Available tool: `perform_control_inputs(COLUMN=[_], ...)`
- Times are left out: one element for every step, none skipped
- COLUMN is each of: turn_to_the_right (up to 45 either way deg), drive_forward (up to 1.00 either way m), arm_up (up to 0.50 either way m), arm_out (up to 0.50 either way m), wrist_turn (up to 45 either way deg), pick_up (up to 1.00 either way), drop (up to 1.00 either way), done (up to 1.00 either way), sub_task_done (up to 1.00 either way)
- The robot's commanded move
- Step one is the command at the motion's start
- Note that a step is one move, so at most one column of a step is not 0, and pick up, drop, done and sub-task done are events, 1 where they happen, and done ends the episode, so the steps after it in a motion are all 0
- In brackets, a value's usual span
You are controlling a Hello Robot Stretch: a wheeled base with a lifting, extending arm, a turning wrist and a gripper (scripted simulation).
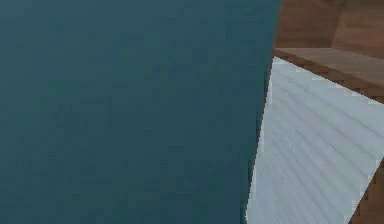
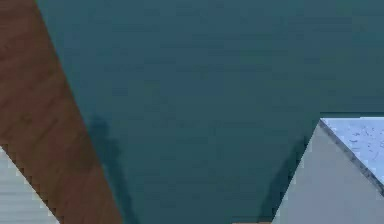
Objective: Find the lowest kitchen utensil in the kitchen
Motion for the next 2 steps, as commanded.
perform_control_inputs(turn_to_the_right=[-45.0,-45.0], drive_forward=[0.00,0.00], arm_up=[0.00,0.00], arm_out=[0.00,0.00], wrist_turn=[0.0,0.0], pick_up=[0.00,0.00], drop=[0.00,0.00], done=[0.00,0.00], sub_task_done=[0.00,0.00])
